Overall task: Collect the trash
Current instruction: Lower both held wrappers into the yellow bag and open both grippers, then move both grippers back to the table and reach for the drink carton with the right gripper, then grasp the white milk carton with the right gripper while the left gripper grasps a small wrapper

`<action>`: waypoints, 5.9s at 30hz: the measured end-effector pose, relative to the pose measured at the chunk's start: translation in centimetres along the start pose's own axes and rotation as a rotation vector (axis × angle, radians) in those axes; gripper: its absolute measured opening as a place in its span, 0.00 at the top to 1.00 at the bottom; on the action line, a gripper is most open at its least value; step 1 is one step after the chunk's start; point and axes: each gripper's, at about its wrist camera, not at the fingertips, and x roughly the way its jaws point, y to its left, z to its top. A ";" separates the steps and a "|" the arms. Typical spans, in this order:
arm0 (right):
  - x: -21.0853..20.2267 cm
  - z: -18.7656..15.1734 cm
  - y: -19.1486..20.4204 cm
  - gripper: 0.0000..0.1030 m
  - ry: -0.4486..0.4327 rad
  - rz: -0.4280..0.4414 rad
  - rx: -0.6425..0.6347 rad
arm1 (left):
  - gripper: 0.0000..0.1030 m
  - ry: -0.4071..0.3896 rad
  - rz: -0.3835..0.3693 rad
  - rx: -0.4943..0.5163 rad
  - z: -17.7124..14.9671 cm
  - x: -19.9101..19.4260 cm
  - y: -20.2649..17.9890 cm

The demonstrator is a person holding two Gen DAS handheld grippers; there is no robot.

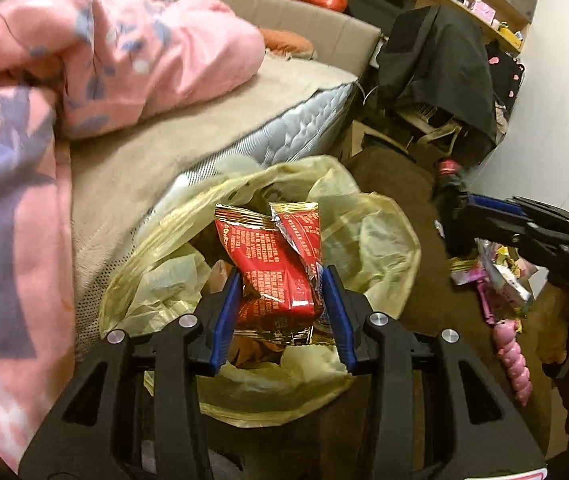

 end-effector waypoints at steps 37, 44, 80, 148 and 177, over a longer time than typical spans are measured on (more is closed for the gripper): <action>3.3 -1.0 -2.1 0.44 0.069 -0.112 0.057 | 0.31 -0.133 -0.058 -0.123 0.8 -0.9 2.7; -5.3 -4.3 -1.7 0.35 -0.044 -0.194 0.041 | 0.18 -0.116 -0.180 -0.058 0.0 -1.7 -2.2; -13.3 -18.1 -17.8 0.34 0.011 -0.115 0.339 | 0.16 0.088 -0.212 0.191 -2.0 4.2 -17.1; -18.0 -23.9 -13.7 0.51 -0.001 -0.396 0.368 | 0.98 0.238 -0.307 0.436 3.8 14.0 -27.3; -17.6 -23.7 -13.6 0.50 0.041 -0.451 0.329 | 0.98 0.205 -0.265 0.331 5.2 17.4 -29.0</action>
